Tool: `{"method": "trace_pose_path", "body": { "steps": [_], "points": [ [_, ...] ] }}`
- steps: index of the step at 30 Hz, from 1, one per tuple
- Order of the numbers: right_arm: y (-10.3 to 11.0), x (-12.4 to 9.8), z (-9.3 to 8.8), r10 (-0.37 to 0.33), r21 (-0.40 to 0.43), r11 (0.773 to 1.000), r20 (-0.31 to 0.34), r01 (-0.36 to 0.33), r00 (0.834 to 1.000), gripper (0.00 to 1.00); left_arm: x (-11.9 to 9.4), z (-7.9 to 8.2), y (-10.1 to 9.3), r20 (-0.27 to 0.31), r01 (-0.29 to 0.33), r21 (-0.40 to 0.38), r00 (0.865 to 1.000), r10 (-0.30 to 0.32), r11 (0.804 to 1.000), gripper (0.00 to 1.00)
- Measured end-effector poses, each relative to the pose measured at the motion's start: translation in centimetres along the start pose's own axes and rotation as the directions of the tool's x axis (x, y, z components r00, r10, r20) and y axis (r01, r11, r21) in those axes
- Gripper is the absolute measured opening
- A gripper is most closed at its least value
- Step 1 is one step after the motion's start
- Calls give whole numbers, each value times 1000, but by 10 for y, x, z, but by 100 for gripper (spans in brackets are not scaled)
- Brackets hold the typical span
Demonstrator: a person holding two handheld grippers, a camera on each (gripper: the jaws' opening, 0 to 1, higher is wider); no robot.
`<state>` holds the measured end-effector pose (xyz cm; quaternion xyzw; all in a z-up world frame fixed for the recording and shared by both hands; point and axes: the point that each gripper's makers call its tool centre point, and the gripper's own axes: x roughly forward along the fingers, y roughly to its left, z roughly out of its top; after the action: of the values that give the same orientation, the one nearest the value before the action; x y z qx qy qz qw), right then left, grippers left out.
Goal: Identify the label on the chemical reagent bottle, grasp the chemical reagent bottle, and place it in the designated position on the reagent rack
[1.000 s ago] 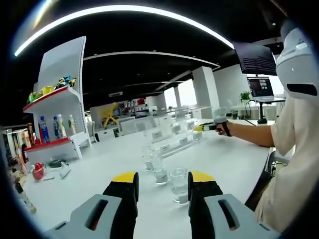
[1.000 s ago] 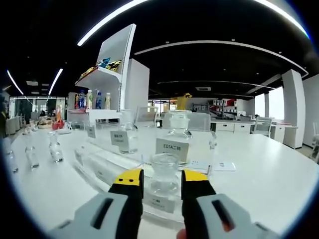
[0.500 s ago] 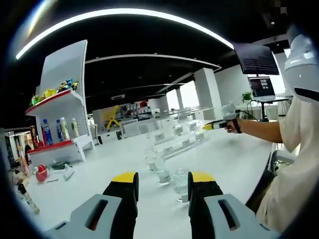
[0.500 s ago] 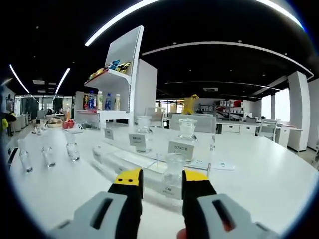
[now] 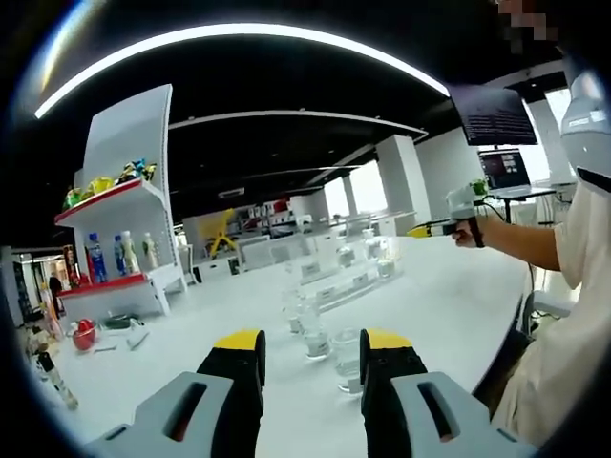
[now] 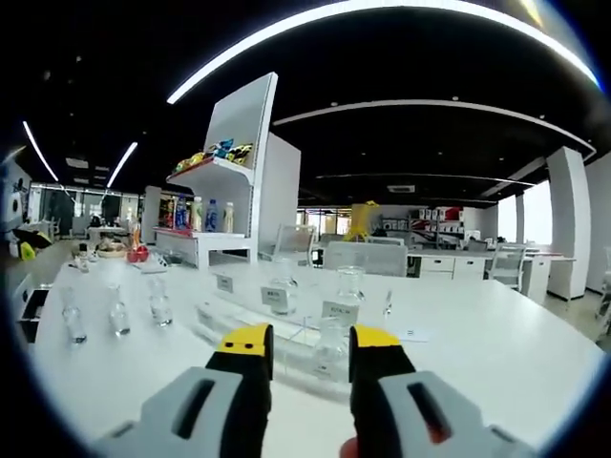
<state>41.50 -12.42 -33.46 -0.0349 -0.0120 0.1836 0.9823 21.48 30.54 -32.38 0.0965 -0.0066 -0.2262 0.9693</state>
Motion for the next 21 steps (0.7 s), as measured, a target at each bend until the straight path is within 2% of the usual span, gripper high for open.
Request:
{"method": "trace_pose_path", "body": {
  "steps": [11,14,15,21],
  "points": [
    [-4,-40,14,-23,-5,1000,30,23,999,32,-2,7,-13,35,28,-1,999,-28,1000,40],
    [-4,-42,15,-24,-4,1000,32,24,999,32,-2,8,-14,37,28,-1,999,-28,1000,40],
    [-6,-55,17,-33,-6,999,41,33,999,33,-2,9,-15,44,29,-4,999,-29,1000,40],
    [-16,-75,21,-73,33,997,73,71,995,33,-3,12,-23,51,36,3,998,-36,999,40]
  ]
}}
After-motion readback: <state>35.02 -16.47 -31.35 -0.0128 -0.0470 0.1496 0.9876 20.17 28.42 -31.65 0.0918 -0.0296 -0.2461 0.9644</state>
